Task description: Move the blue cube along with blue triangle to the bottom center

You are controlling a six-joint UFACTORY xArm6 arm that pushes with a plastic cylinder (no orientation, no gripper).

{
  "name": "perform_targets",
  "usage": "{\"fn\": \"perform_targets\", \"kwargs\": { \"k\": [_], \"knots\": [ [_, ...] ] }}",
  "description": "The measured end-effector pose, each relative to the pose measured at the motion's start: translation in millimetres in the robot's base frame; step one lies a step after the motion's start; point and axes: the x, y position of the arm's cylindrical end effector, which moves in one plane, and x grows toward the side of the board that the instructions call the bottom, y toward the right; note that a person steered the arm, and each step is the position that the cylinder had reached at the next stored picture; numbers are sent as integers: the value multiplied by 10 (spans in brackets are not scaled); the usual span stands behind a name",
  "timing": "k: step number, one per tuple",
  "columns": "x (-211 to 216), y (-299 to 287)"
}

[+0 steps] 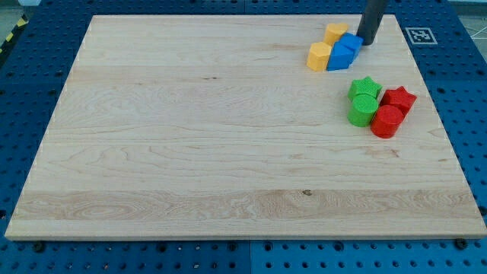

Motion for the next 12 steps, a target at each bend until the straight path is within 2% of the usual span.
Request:
{"fn": "perform_targets", "kwargs": {
  "k": [3, 7, 9, 11, 12],
  "knots": [
    [132, -507],
    [766, -562],
    [976, -803],
    [1471, -907],
    [1572, -1144]
  ]
}}
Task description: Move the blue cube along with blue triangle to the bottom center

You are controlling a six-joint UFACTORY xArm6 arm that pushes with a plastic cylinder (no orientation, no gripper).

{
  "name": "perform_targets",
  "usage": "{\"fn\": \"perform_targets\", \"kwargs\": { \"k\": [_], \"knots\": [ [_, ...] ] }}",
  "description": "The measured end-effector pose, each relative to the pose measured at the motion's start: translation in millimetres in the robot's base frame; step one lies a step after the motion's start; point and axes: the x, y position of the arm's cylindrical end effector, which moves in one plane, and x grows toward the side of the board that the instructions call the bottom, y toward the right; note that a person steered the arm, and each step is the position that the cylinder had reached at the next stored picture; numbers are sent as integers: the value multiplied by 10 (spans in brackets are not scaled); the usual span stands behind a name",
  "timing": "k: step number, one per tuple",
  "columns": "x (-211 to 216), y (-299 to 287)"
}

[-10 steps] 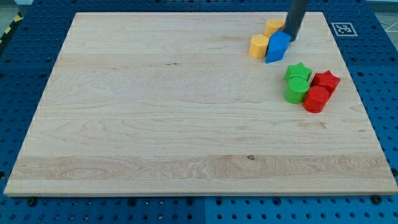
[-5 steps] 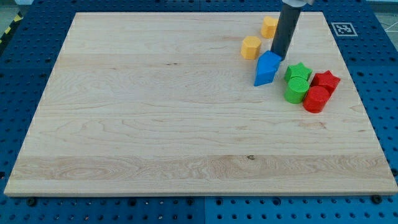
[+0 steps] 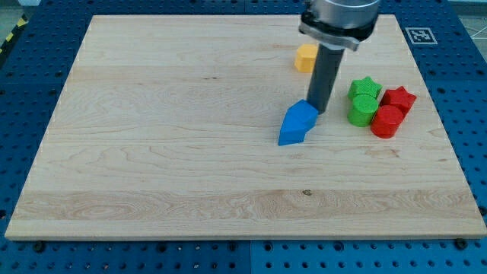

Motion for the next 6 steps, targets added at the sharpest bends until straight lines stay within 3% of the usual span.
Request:
{"fn": "perform_targets", "kwargs": {
  "k": [2, 6],
  "knots": [
    [235, -330],
    [1055, -364]
  ]
}}
